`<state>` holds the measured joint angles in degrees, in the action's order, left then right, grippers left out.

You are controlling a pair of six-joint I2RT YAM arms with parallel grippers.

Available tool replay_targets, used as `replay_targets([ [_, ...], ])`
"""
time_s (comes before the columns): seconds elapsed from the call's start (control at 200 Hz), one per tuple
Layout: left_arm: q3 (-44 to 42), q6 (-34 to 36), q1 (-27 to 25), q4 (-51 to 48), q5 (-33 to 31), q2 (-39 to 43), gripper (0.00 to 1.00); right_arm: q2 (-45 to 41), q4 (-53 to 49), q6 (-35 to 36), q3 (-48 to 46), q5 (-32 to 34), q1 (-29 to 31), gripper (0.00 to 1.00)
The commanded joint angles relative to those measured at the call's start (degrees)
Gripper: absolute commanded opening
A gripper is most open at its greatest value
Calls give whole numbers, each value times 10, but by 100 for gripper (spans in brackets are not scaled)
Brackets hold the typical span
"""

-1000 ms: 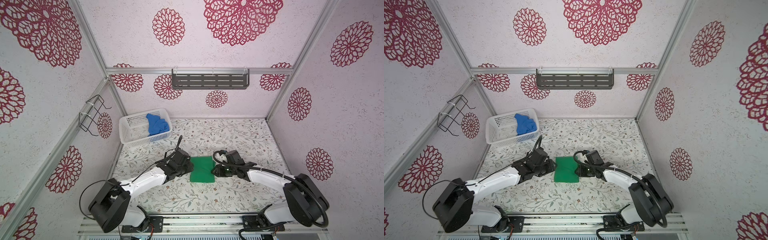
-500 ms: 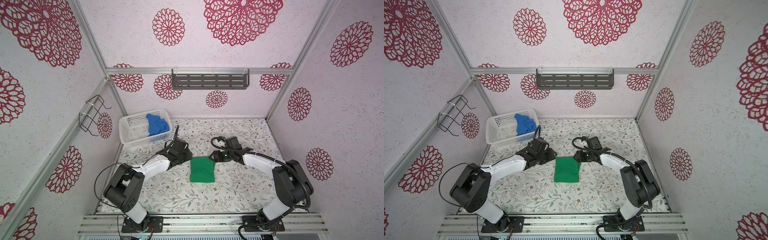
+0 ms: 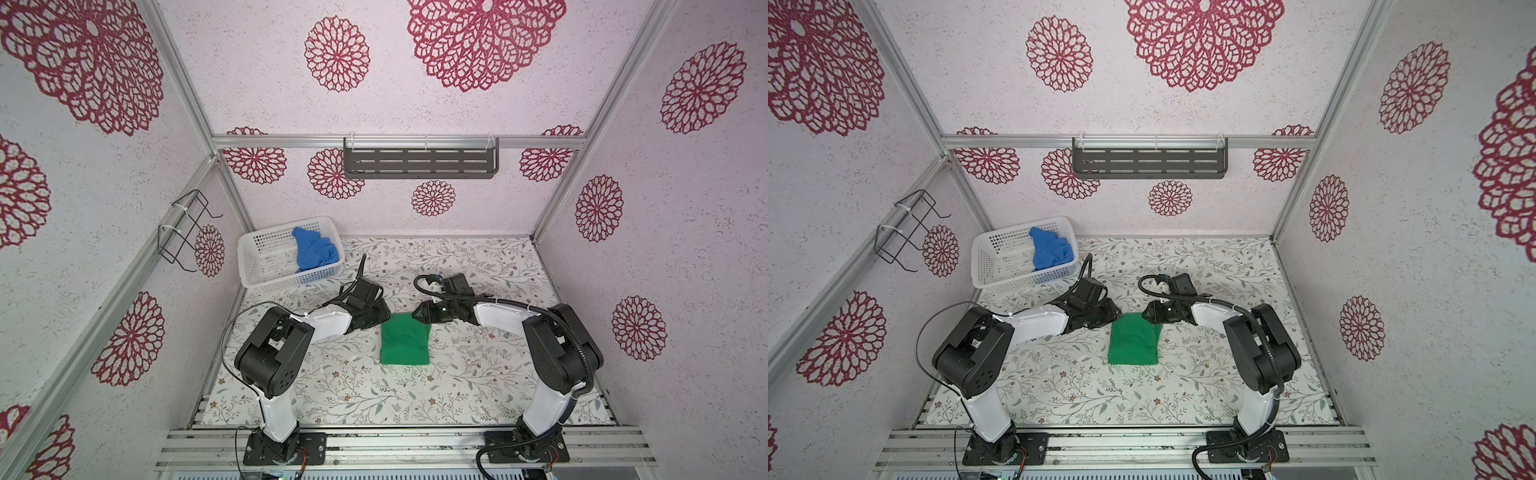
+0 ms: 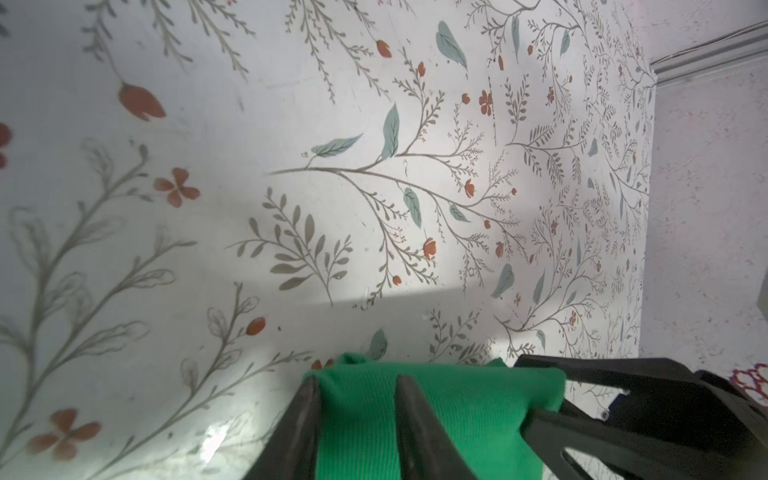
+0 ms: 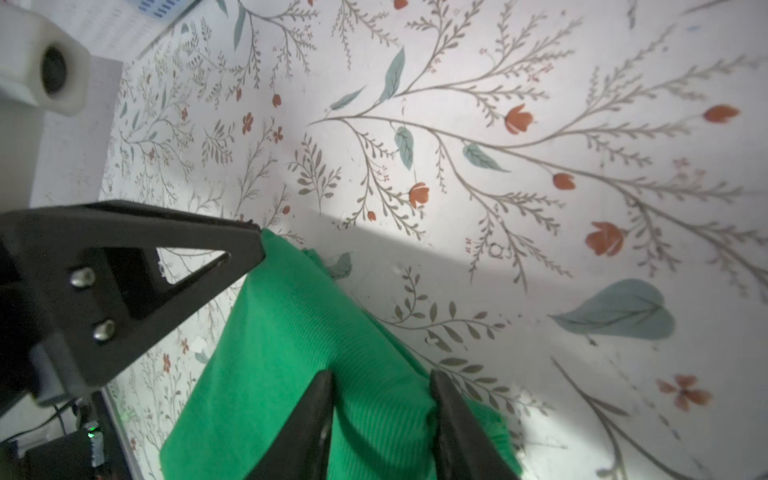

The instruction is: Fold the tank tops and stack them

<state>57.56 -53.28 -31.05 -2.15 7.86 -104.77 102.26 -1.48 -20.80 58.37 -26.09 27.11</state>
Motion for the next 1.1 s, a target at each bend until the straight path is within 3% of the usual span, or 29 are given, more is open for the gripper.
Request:
replay_targets([
  [0.0, 5, 0, 5, 18, 4, -2, 21, -19, 20, -13, 5, -21, 4, 28],
  [0.05, 7, 0, 4, 16, 4, 0, 16, -26, 22, -17, 1, -21, 5, 22],
  [0.115, 8, 3, 4, 6, 1, 10, 18, -34, 21, -19, -2, -21, 6, 17],
  [0.24, 8, 40, 6, -46, -48, 50, 51, -44, 20, -22, -6, -18, 7, 11],
  [0.32, -2, 40, 20, -43, -44, 53, 55, -48, 21, -24, -7, -18, 7, 6],
  [0.621, -11, 4, 15, 17, 9, 3, 37, -52, 26, -31, -6, -22, 11, 1],
  [0.761, -11, -1, 13, 25, 15, -3, 33, -52, 29, -36, -6, -23, 14, 0],
  [0.966, -12, 1, 6, 4, 8, 27, 1, -80, 15, -48, -7, 1, 23, 0],
  [1.096, -17, 10, 0, -26, -9, 80, 0, -119, 15, -67, -30, 20, 28, 0],
])
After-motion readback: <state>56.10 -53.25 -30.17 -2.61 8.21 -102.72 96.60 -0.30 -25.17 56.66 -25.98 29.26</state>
